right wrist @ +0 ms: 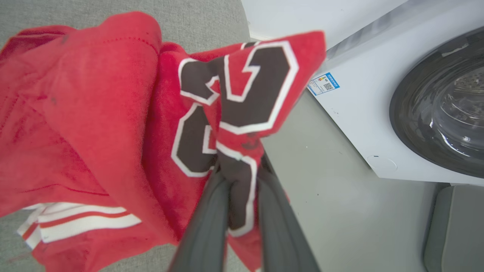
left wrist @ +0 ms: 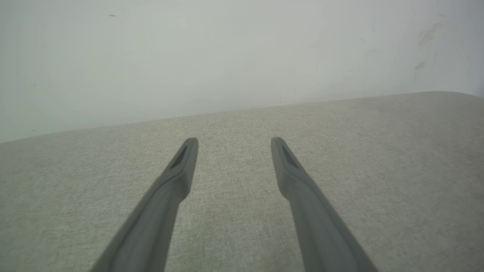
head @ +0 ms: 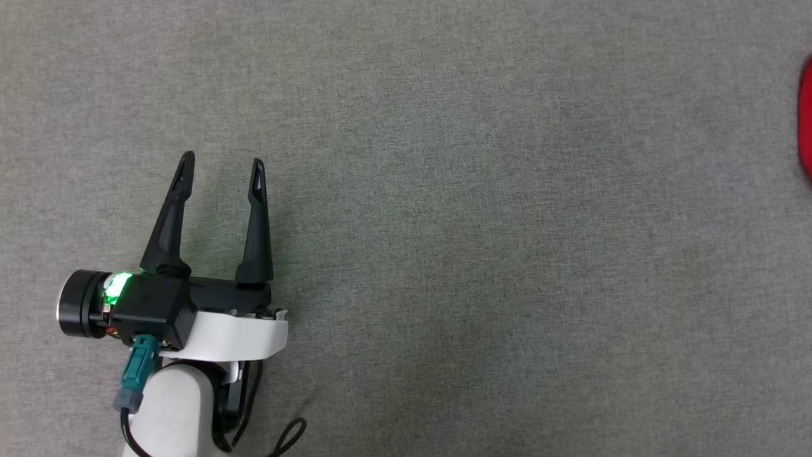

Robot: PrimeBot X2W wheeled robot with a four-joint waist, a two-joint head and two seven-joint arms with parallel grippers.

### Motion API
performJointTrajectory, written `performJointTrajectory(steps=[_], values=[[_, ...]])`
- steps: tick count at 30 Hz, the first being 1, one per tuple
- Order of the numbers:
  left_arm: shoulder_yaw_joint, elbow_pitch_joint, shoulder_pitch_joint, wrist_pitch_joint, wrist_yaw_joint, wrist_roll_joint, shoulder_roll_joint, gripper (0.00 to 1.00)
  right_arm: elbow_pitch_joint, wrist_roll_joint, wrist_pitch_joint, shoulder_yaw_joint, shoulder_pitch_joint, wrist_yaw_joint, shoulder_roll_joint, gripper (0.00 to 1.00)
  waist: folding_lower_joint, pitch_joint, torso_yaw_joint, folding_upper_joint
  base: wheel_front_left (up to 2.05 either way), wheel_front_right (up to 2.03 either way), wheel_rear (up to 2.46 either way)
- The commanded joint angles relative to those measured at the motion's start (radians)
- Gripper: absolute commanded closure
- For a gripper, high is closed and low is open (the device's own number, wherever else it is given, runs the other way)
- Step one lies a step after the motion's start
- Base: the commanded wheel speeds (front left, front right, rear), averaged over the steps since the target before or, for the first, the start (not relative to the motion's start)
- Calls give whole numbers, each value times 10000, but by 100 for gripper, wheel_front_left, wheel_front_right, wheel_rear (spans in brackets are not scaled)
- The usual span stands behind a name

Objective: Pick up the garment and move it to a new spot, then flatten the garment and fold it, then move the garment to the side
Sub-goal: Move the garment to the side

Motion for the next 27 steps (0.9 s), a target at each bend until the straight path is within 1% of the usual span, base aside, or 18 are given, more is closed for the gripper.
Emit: performJointTrajectory(steps=[1, 2, 3, 6, 10, 13, 16, 19, 21, 24, 25, 27], values=[[48, -26, -109, -22, 30, -9, 11, 0, 143, -155, -177, -102, -196, -19, 164, 97, -2, -18, 19, 0, 0, 0, 0], [52, -31, -90, -22, 46, -7, 9, 0, 274, -268, -261, -170, -195, -19, 265, 63, -2, -39, 24, 0, 0, 0, 0], [59, -15, -72, -22, 57, -11, 5, 0, 415, -384, -313, -210, -185, -19, 371, 0, -2, -77, 35, 0, 0, 0, 0], [82, 59, 32, -22, 73, -28, -1, 0, 803, -817, -592, -444, -272, -19, 521, 0, -2, -287, 53, 0, 0, 0, 0], [108, 120, 203, -22, 146, -68, -41, 0, 1265, -1874, -1576, -910, -370, -19, 608, 0, -2, -722, 87, 0, 0, 0, 0], [166, 224, 467, -22, 204, -106, -71, 0, 1289, -2388, -2499, -1396, -414, -17, 1053, 0, -2, -1178, 49, 0, 0, 0, 0], [221, 304, 767, -22, 271, -133, -103, 0, 1062, -2810, -3505, -1921, -171, -19, 1406, 0, -2, -1678, 57, 0, 0, 0, 0], [277, 402, 1099, -22, 341, -165, -132, 0, 723, -3177, -4545, -2676, 119, -17, 1931, 0, -2, -2167, 136, 0, 0, 0, 0], [327, 470, 1318, -22, 389, -186, -147, 0, 259, -3524, -4944, -3181, 355, -17, 2286, 0, -2, -2489, 211, 0, 0, 0, 0], [395, 586, 1627, -22, 433, -165, -157, 0, -799, -4014, -5160, -4031, 854, -17, 2943, 0, -2, -2930, 354, 0, 0, 0, 0], [408, 625, 1709, -22, 435, -173, -163, 0, -1247, -4165, -5173, -4281, 1114, -17, 3253, 0, -2, -3068, 424, 0, 0, 0, 0], [461, 702, 1866, -22, 478, -211, -173, 0, -2570, -4429, -5179, -4844, 1639, -16, 3877, 0, -2, -3308, 547, 0, 0, 0, 0]])
